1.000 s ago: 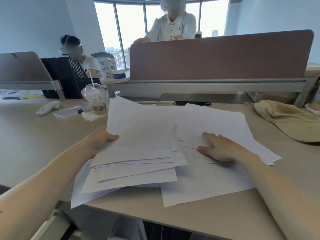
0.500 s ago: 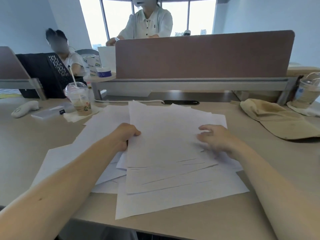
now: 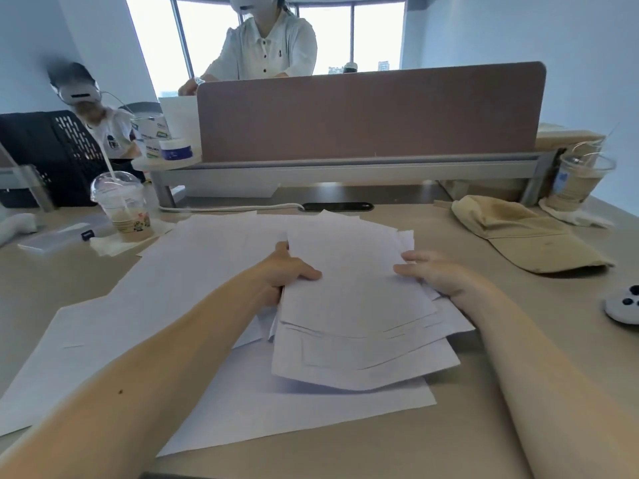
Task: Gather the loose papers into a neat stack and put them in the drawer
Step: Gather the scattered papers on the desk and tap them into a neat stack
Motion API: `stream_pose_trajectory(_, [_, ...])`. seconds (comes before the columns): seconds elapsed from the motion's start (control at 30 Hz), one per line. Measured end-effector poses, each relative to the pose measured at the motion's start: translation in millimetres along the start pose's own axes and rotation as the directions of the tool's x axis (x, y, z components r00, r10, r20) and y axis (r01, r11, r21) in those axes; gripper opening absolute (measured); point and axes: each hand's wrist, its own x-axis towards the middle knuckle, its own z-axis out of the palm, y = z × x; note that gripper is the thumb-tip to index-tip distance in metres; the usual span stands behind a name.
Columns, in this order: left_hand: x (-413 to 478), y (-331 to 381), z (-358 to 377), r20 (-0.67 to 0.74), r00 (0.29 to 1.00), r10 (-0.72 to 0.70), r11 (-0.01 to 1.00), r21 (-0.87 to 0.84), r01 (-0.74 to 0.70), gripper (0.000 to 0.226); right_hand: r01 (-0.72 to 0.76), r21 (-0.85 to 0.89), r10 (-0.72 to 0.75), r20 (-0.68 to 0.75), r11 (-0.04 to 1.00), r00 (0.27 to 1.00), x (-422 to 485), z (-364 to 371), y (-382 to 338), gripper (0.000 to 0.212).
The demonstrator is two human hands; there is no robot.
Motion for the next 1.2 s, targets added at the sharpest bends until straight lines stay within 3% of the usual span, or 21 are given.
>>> stream_pose_trajectory(0.1, [5.0,-8.0,3.6,0.017,0.998,0.056,0.998,-0.035,-0.056,0.058,0.024,-0.148,-0.049,-0.162,0.989,0.986,4.7,-2.2,2.7,0.056])
stream_pose_trajectory(0.2, [4.4,-10.5,-3.8,0.015,0.994,0.11,0.993,-0.048,-0.109,0.04,0.018,-0.101,-0.041,-0.234,0.995,0.971,4.8,-7.5,5.3,0.065])
stream_pose_trajectory(0.3, [4.1,-10.5,-14.4,0.005,0.984,0.179,0.979,-0.1,-0.178,0.038,0.038,0.041,-0.03,-0.168,0.998,0.985,1.6,-10.0,2.3,0.06])
stream_pose_trajectory(0.4, [-1.1,-6.8,-18.4,-0.013,0.964,0.266,0.954,-0.139,-0.265,0.033,0.086,0.206,-0.102,0.069,0.975,0.992,-6.1,-9.2,-3.6,0.068])
stream_pose_trajectory(0.47, [-6.0,-4.0,-18.3,-0.022,0.944,0.33,0.935,-0.127,-0.331,0.031,0.138,0.315,-0.199,0.173,0.939,0.965,-12.6,-5.3,-8.0,0.06])
stream_pose_trajectory(0.53, [-12.4,0.1,-17.4,-0.035,0.921,0.387,0.914,-0.117,-0.389,0.034,0.215,0.347,-0.285,0.164,0.913,0.944,-17.7,0.5,-14.4,0.057])
stream_pose_trajectory(0.63, [-25.7,22.0,-20.2,-0.098,0.875,0.474,0.868,-0.114,-0.483,0.025,0.376,0.279,-0.389,-0.009,0.884,0.921,-22.5,5.6,-36.3,0.074])
stream_pose_trajectory(0.77, [-46.8,71.4,-37.6,-0.204,0.755,0.623,0.763,-0.054,-0.644,0.024,0.554,0.251,-0.549,-0.096,0.794,0.831,-36.8,7.6,-92.6,0.031])
stream_pose_trajectory(0.87, [-56.2,88.2,-52.8,-0.272,0.683,0.678,0.705,-0.022,-0.709,0.03,0.645,0.238,-0.632,-0.138,0.726,0.762,-47.2,17.9,-114.2,0.024])
stream_pose_trajectory(0.93, [-58.0,81.9,-58.5,-0.278,0.697,0.661,0.724,-0.008,-0.69,0.031,0.652,0.235,-0.642,-0.131,0.721,0.756,-50.9,26.3,-109.7,0.019])
stream_pose_trajectory(1.1, [-51.9,29.1,-59.6,-0.191,0.834,0.518,0.854,0.055,-0.518,0.032,0.589,0.217,-0.577,-0.121,0.779,0.808,-42.9,47.4,-71.0,0.02])
stream_pose_trajectory(1.2, [-51.6,21.7,-58.8,-0.199,0.844,0.498,0.863,0.015,-0.506,0.026,0.578,0.201,-0.568,-0.11,0.791,0.815,-41.9,57.6,-70.1,0.012])
